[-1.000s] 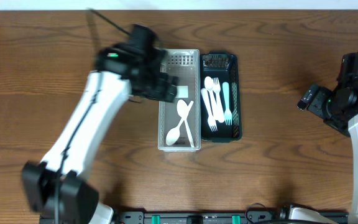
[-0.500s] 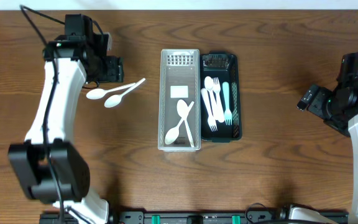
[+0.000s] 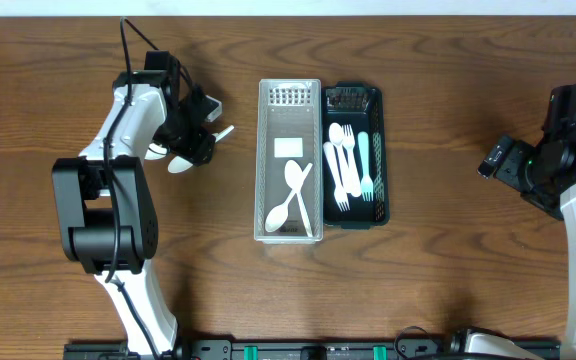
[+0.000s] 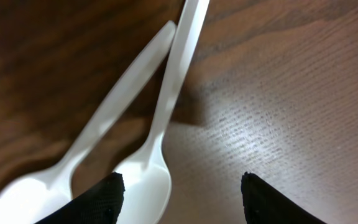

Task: Pack container
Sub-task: 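Lower the left gripper onto a white spoon and close on it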

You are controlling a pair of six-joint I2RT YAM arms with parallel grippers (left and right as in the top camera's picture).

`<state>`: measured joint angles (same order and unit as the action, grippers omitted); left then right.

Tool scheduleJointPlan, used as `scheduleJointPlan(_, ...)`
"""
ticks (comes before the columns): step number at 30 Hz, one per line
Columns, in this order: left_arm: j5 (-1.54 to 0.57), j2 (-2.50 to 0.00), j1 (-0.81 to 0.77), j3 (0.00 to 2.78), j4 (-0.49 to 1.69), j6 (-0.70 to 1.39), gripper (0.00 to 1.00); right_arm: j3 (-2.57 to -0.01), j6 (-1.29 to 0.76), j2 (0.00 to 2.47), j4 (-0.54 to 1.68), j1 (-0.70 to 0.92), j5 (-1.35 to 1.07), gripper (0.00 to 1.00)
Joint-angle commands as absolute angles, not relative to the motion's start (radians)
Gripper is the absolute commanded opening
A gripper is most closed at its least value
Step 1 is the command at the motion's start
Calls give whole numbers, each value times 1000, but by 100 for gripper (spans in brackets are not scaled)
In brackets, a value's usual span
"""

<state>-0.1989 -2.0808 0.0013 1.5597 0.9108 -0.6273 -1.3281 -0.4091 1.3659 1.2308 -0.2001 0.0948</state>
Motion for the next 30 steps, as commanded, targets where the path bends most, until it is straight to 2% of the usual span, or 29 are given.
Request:
scheduleJointPlan(1, -198, -2083, -2, 1557, 904, -707, 63, -1326, -403, 1367, 1227, -209, 109, 99)
scheduleJointPlan(18, -199, -2104, -2, 1542, 872, -823, 59, -1326, -403, 1367, 1222, -209, 109, 99)
scheduleJointPlan(30, -242, -2154, -6, 1541, 880, -823, 56, -1326, -403, 1367, 1223, -209, 109, 99)
